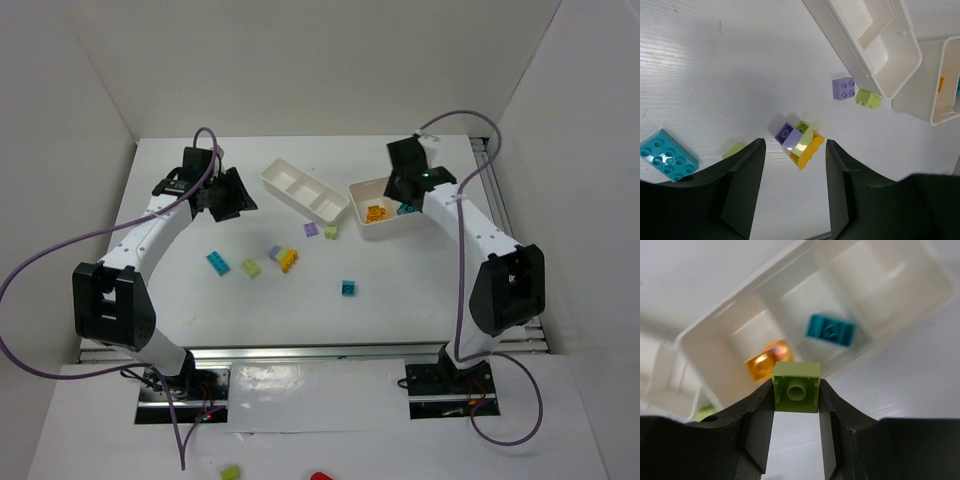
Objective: Sort the legos into containers by color
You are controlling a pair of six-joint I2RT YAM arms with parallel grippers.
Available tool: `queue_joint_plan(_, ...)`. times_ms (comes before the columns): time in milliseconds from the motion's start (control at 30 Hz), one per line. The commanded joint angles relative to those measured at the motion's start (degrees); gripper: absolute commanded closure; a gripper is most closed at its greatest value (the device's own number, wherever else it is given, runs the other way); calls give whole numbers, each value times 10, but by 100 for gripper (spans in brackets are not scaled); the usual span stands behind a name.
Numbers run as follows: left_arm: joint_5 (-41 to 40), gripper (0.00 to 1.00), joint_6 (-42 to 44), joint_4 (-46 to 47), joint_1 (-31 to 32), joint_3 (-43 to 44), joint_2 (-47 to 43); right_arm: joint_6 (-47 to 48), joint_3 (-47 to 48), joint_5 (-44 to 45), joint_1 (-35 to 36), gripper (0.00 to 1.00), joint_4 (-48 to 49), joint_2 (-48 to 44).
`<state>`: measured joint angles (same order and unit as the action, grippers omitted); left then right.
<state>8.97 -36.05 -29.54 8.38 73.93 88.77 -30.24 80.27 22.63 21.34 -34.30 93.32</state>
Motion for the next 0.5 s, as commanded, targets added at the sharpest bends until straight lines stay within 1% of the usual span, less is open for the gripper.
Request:
queue_joint_plan(0, 24, 39, 5, 9, 1, 20, 7, 11, 3, 22, -67, 76, 0, 21)
queue_joint_plan(33, 18, 39, 5, 9, 1, 25, 7, 11, 10, 27, -92, 76, 16, 27)
queue_joint_plan(133, 13, 39, 5, 9, 6, 25, 7, 11, 19, 33, -128, 75, 48, 49)
queue_joint_plan(200, 13, 39, 5, 4, 6, 25, 7, 11, 43, 28, -157, 75, 54, 64)
queue_joint_plan(300, 7, 39, 10, -3, 6, 31, 7, 5, 74, 50, -177, 67, 65, 106)
queue_joint_plan(367, 7, 39, 10, -3, 6, 31, 1, 5, 94, 51, -186, 43, 71, 121)
queue_joint_plan(433, 7, 39, 10, -3, 11, 31, 1, 5, 112, 39, -193, 31, 65, 134)
queue_joint_plan(467, 7, 39, 10, -3, 11, 25, 1, 5, 122, 31, -193, 20, 60, 134)
